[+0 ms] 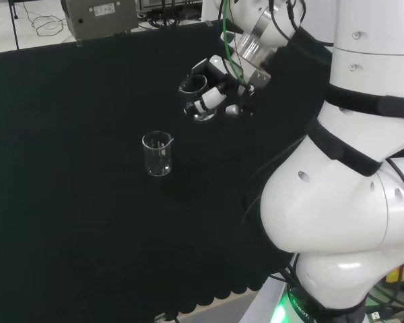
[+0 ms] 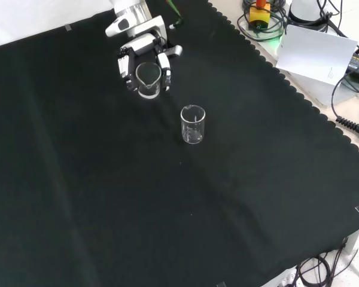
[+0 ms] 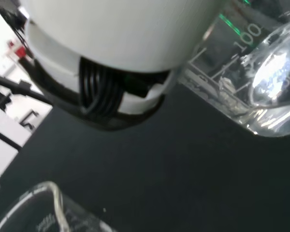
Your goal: Pick up the beaker on the right.
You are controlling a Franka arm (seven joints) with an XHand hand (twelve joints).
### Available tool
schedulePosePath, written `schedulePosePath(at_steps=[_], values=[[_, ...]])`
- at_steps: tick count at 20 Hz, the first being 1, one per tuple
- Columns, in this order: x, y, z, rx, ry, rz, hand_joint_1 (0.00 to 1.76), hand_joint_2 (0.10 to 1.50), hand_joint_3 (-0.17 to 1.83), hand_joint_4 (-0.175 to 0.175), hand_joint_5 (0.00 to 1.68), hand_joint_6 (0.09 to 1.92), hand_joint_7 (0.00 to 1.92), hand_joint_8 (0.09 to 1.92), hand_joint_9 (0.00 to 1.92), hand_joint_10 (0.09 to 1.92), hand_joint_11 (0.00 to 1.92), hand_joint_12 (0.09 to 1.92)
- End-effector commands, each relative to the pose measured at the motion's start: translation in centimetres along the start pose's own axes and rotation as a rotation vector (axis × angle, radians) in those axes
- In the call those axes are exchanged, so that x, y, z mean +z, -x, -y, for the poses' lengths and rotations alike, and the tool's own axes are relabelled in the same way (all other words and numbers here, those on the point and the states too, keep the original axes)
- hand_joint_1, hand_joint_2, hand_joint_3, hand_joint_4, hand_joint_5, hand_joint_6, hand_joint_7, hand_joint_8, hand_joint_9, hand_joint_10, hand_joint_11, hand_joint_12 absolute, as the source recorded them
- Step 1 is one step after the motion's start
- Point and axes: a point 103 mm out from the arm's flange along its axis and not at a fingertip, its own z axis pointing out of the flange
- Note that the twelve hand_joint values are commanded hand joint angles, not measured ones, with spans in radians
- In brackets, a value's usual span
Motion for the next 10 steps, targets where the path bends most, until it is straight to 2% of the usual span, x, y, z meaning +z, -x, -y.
schedulePosePath(at_steps=[1, 4, 8, 10], values=[[-2.0, -1.4, 3.3, 0.047, -0.123, 0.110, 1.46, 0.41, 0.94, -0.175, 1.33, 0.55, 1.46, 0.45, 1.67, 0.27, 1.25, 0.66], [-2.2, -2.5, 4.0, 0.052, -0.138, 0.138, 1.46, 0.39, 1.00, -0.175, 1.28, 0.65, 1.42, 0.56, 1.59, 0.49, 1.24, 0.66], [-2.3, -3.8, 4.5, 0.056, -0.156, 0.157, 1.46, 0.39, 1.02, -0.175, 1.26, 0.70, 1.40, 0.61, 1.56, 0.57, 1.24, 0.67], [-2.3, -4.8, 4.7, 0.054, -0.173, 0.173, 1.44, 0.51, 0.86, -0.175, 1.26, 0.70, 1.31, 0.62, 1.45, 0.65, 1.22, 0.68]])
